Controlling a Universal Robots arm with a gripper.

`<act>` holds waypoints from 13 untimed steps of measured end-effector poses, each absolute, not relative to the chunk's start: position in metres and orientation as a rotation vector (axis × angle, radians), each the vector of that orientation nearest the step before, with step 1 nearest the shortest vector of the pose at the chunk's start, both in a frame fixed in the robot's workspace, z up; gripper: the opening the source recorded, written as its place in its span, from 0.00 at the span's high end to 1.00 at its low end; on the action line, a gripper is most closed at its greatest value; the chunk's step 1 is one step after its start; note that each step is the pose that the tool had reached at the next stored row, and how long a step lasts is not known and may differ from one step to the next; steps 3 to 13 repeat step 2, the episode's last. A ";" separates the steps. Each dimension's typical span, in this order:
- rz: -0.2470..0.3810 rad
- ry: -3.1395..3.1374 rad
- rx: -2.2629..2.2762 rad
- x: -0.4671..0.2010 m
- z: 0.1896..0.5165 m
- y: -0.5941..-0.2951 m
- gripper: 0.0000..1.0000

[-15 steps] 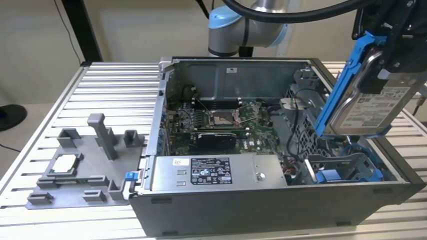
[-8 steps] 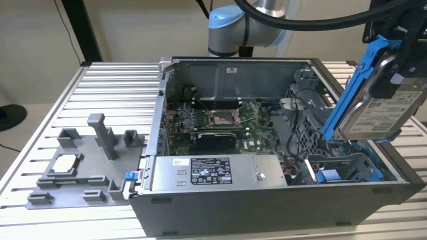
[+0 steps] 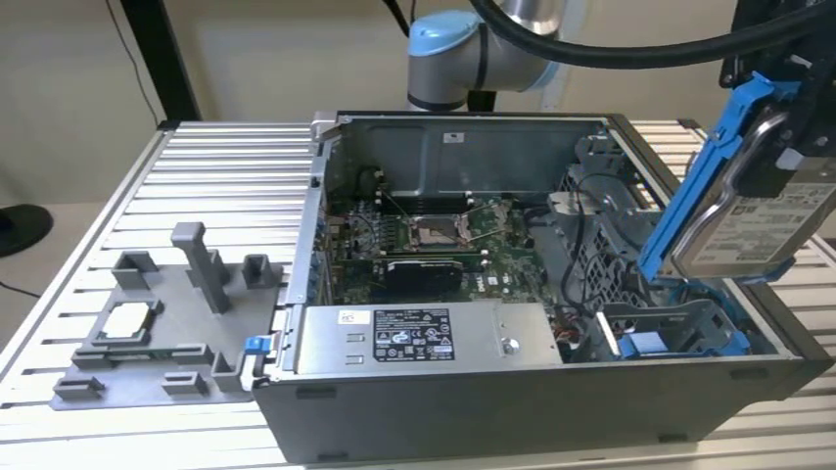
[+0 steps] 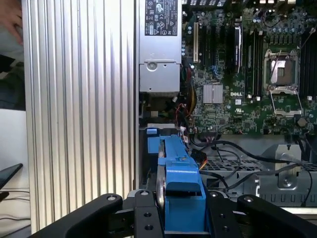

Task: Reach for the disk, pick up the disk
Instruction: 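Pick up the disk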

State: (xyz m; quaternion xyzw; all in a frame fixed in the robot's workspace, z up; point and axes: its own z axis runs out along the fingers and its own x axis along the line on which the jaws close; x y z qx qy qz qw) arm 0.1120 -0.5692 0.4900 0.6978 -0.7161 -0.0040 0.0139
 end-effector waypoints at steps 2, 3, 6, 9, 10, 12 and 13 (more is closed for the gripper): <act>-0.013 -2.230 2.173 0.112 0.490 -0.569 1.00; -0.013 -2.230 2.173 0.112 0.490 -0.569 1.00; -0.013 -2.230 2.173 0.112 0.490 -0.569 1.00; -0.013 -2.230 2.173 0.112 0.490 -0.569 1.00; -0.013 -2.230 2.173 0.112 0.490 -0.569 1.00; -0.013 -2.230 2.173 0.112 0.490 -0.569 1.00; -0.013 -2.230 2.173 0.112 0.490 -0.569 1.00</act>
